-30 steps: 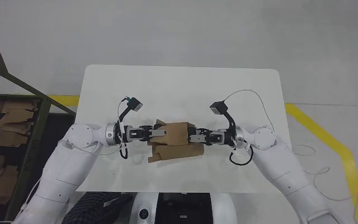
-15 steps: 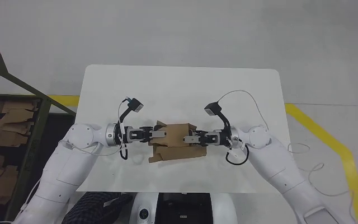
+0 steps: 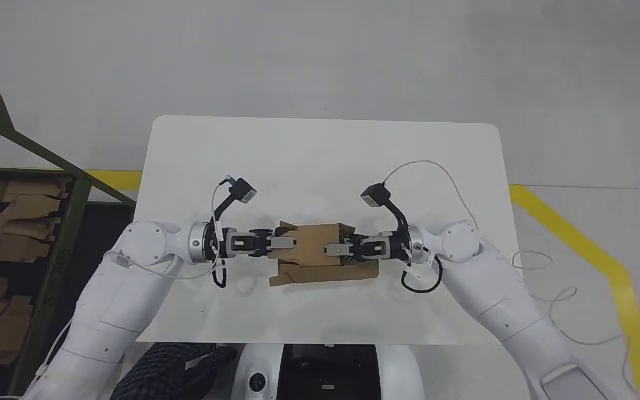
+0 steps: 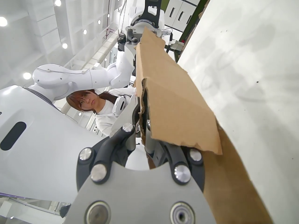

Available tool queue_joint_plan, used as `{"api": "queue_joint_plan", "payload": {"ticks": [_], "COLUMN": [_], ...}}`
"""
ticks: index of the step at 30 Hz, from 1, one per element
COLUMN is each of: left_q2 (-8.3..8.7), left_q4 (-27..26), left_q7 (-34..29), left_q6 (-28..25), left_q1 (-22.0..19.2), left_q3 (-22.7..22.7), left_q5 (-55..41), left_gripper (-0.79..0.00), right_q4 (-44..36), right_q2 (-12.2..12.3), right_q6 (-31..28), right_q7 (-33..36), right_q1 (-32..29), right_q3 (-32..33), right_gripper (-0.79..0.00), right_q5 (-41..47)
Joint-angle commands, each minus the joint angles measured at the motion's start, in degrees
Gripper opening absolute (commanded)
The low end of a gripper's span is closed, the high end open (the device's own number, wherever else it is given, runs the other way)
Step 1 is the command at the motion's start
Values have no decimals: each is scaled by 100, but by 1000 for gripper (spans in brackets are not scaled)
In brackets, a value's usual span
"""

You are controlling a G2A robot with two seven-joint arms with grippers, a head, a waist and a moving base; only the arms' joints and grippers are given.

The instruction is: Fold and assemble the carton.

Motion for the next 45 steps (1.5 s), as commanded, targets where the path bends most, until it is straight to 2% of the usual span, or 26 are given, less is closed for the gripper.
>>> {"api": "queue_joint_plan", "payload": {"ticks": [1,2,4,5,6,28,45], "left_q2": [1,2,4,5,7,32,-37], "left_q4": [-7,-13,-29,-36,-44,-540,-681], "left_q7": [17,23,27,37,52,77,112], "left_q6": [-6,-5,5,12,20,168,363], "left_q1": [8,12,15,17,19,87,-329], "left_q3": [-5,-7,-11,-17,-24,-200,239], "left_q5": [-17,-17,-18,-22,-27,-370,-250], "left_gripper": [-785,-785,-573,-256,-12,0,0], "right_q4": [11,15,25,31,37,164,-164], "right_q2": [2,3,6,8,11,6,-23], "right_q6": [6,3,-4,-9,-15,5,29], "right_q7": [6,3,-4,-9,-15,-519,-793], "right_q1": [7,8,-2,-8,-16,-163,-324], "right_q3": [-2,-2,1,5,10,87,89], "right_gripper": [-785,-785,-785,-785,-785,-785,-785], "right_q5": [-4,-12,2,4,4,-481,-584]}}
